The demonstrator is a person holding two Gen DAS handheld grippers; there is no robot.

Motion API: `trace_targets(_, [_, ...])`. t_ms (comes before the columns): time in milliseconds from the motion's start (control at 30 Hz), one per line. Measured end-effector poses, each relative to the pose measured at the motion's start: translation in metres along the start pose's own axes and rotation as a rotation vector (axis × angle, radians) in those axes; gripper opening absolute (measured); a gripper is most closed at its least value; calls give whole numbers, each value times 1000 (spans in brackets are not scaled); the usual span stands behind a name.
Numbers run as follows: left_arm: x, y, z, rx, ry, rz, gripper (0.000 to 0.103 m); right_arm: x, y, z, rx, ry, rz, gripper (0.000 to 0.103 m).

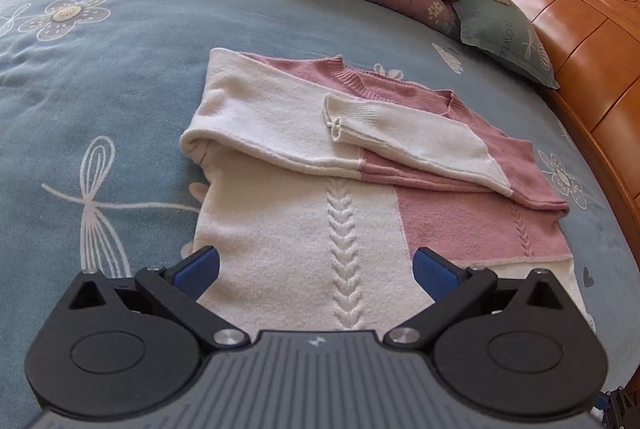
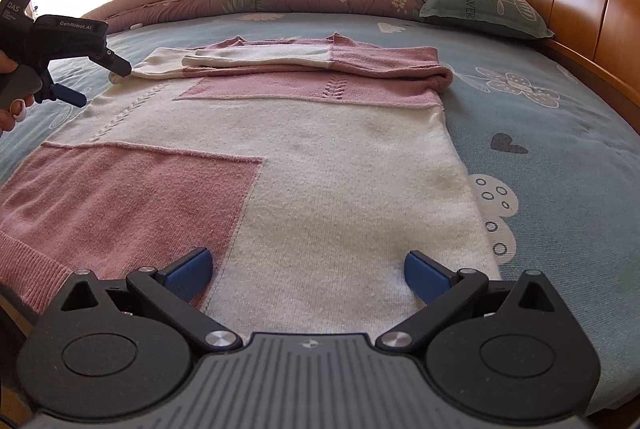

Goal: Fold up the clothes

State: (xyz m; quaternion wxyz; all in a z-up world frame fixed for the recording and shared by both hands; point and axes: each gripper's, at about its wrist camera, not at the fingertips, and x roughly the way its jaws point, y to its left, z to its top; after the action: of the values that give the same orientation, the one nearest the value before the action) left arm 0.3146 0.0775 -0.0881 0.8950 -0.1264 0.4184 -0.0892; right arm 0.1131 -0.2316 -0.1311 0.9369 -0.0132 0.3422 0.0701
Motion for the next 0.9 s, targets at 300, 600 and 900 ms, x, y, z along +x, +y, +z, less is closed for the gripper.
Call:
trace_targets(300, [37,-2,6,17,19,94,102,-2,-2,-1,-5,-1,12,103])
trace_targets(600, [-26,-35,-17,127,-19,22,102,-2,-3,-3,-5,-8,13,103])
trace_targets(900, [-59,-57,-110,217,130,-68,102,-3,-3,-6,-5,-23,12,103])
